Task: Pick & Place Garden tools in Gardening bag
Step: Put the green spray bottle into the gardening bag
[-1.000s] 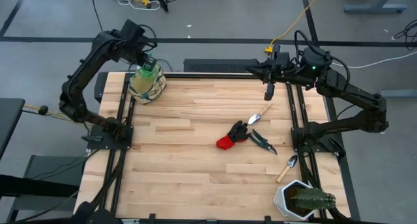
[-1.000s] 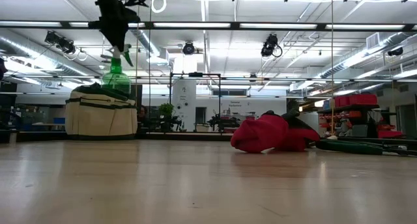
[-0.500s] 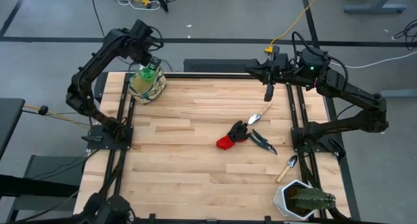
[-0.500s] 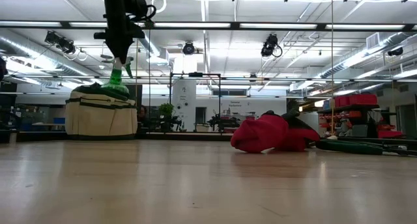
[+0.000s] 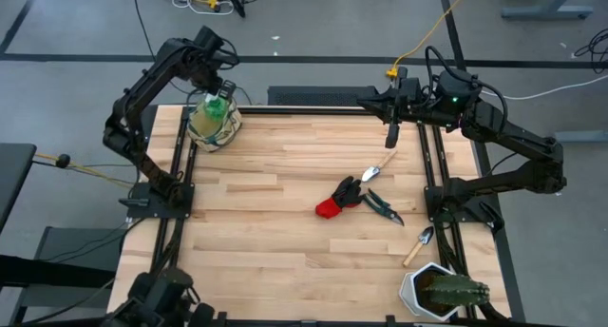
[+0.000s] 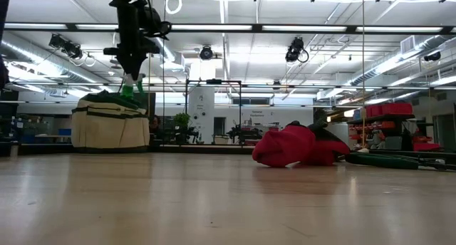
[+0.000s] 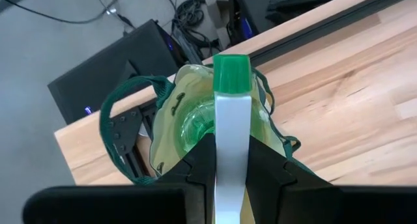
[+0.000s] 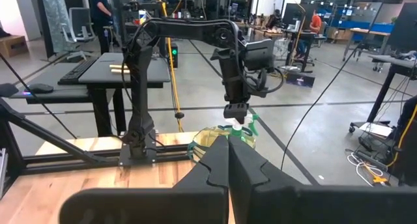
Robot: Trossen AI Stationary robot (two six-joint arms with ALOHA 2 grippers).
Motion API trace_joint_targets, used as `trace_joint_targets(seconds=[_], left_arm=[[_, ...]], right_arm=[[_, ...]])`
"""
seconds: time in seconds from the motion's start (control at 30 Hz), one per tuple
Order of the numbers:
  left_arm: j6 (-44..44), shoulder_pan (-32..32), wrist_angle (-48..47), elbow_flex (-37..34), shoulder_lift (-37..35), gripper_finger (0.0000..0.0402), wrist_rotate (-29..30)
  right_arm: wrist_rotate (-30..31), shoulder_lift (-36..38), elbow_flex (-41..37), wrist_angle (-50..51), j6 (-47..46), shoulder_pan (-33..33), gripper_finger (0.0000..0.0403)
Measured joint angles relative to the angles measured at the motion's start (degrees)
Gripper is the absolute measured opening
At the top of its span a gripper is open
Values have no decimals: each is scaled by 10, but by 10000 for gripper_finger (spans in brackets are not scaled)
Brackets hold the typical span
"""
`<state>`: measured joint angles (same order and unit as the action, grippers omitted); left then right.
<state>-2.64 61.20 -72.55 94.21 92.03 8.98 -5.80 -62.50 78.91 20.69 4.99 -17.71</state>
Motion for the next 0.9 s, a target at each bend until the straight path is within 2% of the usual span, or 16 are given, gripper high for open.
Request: trace_joint_targets(seconds=[0.9], left_arm=[[-25,65,7,0,7,69,-48]], right_arm=[[-2,0,0,0,0,0,0]])
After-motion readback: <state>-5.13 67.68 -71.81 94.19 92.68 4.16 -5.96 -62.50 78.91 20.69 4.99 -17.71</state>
